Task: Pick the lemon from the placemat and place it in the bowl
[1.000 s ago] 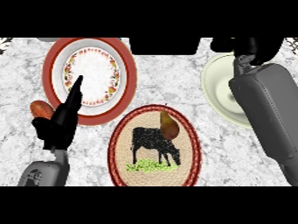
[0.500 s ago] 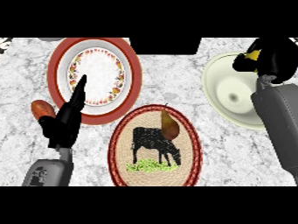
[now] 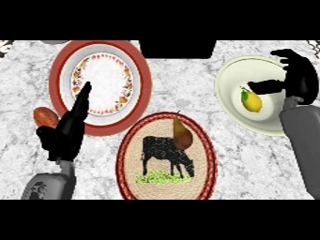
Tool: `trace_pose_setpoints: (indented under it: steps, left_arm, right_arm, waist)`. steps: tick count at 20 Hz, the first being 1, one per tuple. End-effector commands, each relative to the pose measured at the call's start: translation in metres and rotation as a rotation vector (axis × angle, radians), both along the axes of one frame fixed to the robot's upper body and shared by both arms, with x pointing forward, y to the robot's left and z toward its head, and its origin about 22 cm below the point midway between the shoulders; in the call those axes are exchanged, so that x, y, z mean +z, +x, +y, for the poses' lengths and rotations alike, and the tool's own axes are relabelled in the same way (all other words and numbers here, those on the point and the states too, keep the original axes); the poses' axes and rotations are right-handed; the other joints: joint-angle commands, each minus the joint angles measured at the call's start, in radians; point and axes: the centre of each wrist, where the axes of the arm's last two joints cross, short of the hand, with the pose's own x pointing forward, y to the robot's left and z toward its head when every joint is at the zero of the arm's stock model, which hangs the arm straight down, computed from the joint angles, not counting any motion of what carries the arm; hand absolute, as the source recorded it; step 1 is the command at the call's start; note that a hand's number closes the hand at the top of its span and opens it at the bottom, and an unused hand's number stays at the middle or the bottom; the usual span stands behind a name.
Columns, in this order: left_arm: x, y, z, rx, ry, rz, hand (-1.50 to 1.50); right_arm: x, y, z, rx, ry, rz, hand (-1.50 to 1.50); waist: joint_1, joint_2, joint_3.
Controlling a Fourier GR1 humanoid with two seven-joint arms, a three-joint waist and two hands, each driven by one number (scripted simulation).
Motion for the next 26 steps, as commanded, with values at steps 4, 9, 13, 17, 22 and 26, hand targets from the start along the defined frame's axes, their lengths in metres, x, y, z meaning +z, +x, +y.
trace_pose_setpoints:
  steps: [4, 9, 13, 17, 22, 26]
  left_arm:
    - [-0.005, -0.003, -0.003, 0.003, -0.003, -0.005, 0.00]
    - [0.018, 0.011, -0.002, 0.013, 0.010, -0.011, 0.00]
    - [0.000, -0.005, 0.004, 0.000, 0.010, -0.011, 0.00]
    - [0.002, -0.007, 0.001, 0.025, 0.002, -0.014, 0.00]
    - [0.018, 0.001, 0.003, -0.010, -0.007, -0.004, 0.00]
    - [0.017, 0.012, 0.009, 0.019, 0.001, 0.009, 0.00]
  right_arm:
    - [0.020, -0.006, -0.015, 0.038, 0.078, -0.281, -1.50]
    - [0.048, -0.022, -0.019, -0.016, 0.152, -0.397, -1.50]
    - [0.046, -0.040, -0.026, -0.042, 0.247, -0.408, -1.50]
    - [0.042, -0.073, -0.031, -0.048, 0.366, -0.447, -1.50]
    - [0.035, -0.111, -0.065, -0.003, 0.407, -0.464, -1.50]
    - [0.047, -0.150, -0.070, 0.066, 0.433, -0.465, -1.50]
  waist:
    - [-0.002, -0.002, 0.000]
    - [-0.011, -0.004, -0.001]
    - [-0.008, -0.003, -0.001]
    - [-0.011, -0.004, 0.000]
    - [-0.008, -0.003, 0.000]
    - [-0.013, -0.003, -0.001]
